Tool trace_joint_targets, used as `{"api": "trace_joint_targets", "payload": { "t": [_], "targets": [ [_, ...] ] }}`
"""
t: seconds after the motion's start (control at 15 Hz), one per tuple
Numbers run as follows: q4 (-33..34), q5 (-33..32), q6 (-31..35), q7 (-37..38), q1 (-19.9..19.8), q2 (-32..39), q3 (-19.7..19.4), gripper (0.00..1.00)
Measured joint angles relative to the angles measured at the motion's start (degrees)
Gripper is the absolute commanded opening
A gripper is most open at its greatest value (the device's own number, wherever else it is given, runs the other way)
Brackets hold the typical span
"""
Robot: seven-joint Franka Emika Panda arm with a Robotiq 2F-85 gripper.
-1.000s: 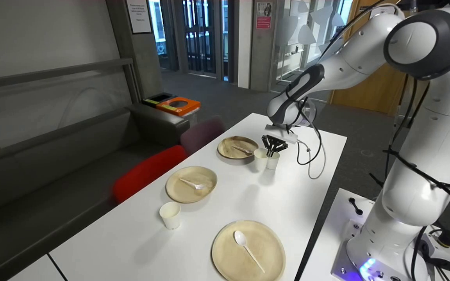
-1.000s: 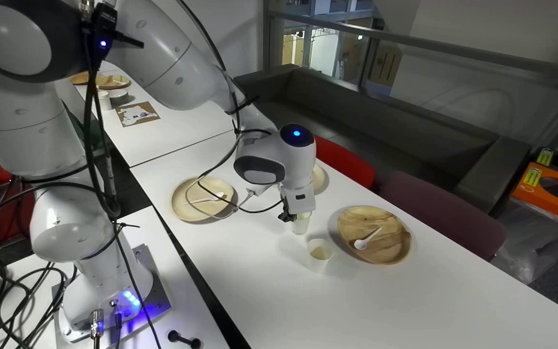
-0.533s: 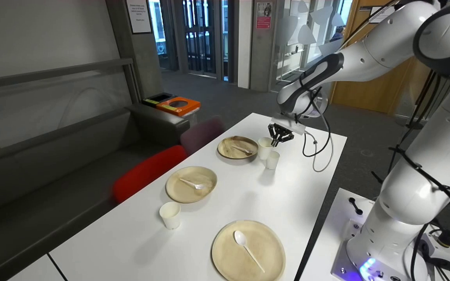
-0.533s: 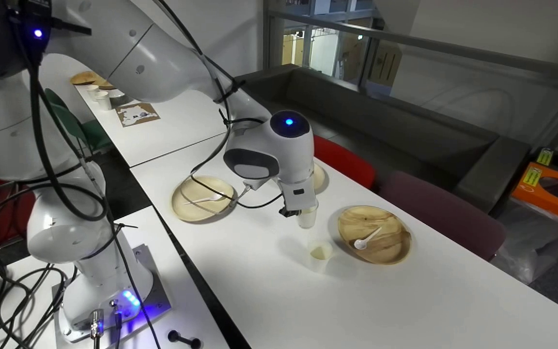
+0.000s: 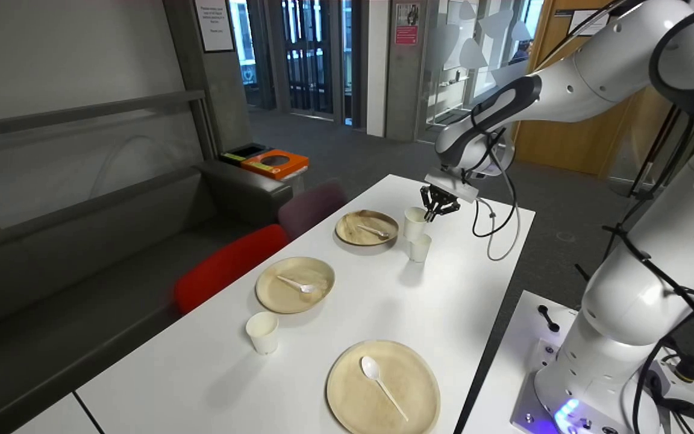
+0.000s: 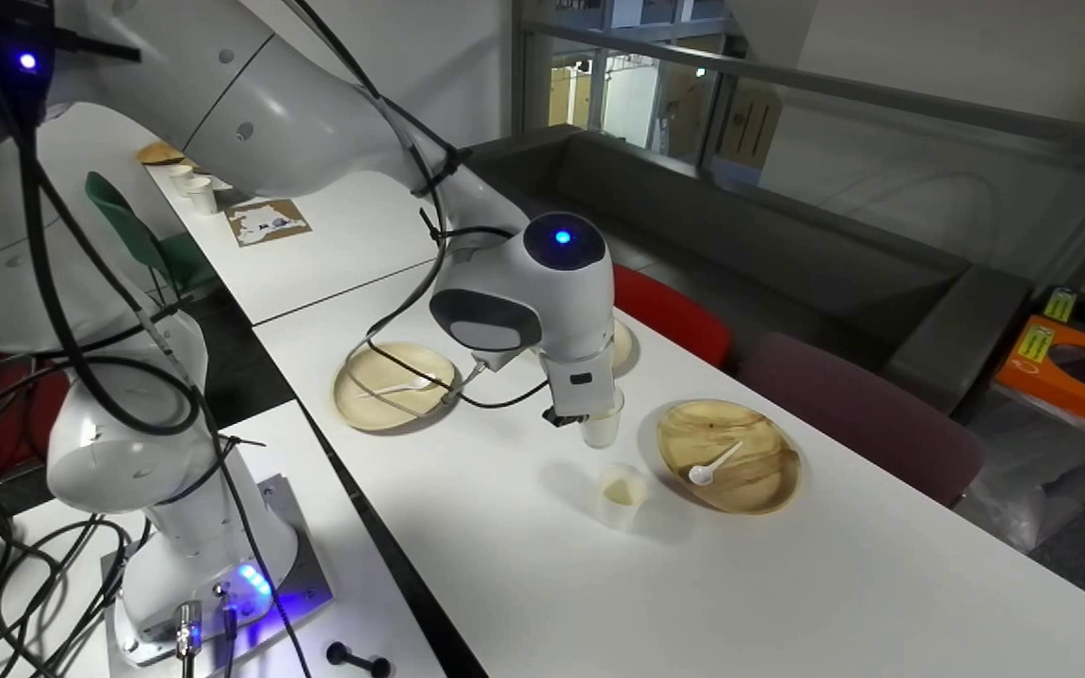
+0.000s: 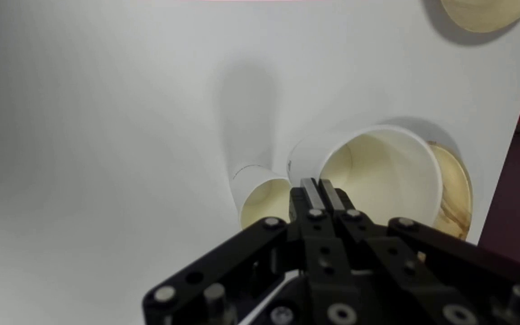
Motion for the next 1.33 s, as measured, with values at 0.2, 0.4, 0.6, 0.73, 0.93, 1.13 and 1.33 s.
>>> {"api": "trace_joint_targets", "payload": {
  "t": [0.2,0.4,0.6,0.73,0.93,1.13,1.33],
  "targets": [
    [0.0,0.0,0.0,0.6,-0.9,0.7,-0.1,0.01],
    [0.3,0.0,0.0,1.4,-1.6,1.8,-0.6,0.01],
    [1.1,0.0,0.0,2.3,-2.1,3.3,-1.3,0.01],
    [2.1,0.0,0.0,3.6,-2.4,4.5,-1.6,0.01],
    [3.9,0.0,0.0,5.5,-2.5,6.4,-1.7,0.01],
    [5.5,0.0,0.0,6.9,-2.5,8.1,-1.7,0.01],
    [6.9,0.0,0.0,7.9,-2.4,9.8,-1.7,0.01]
  ]
}}
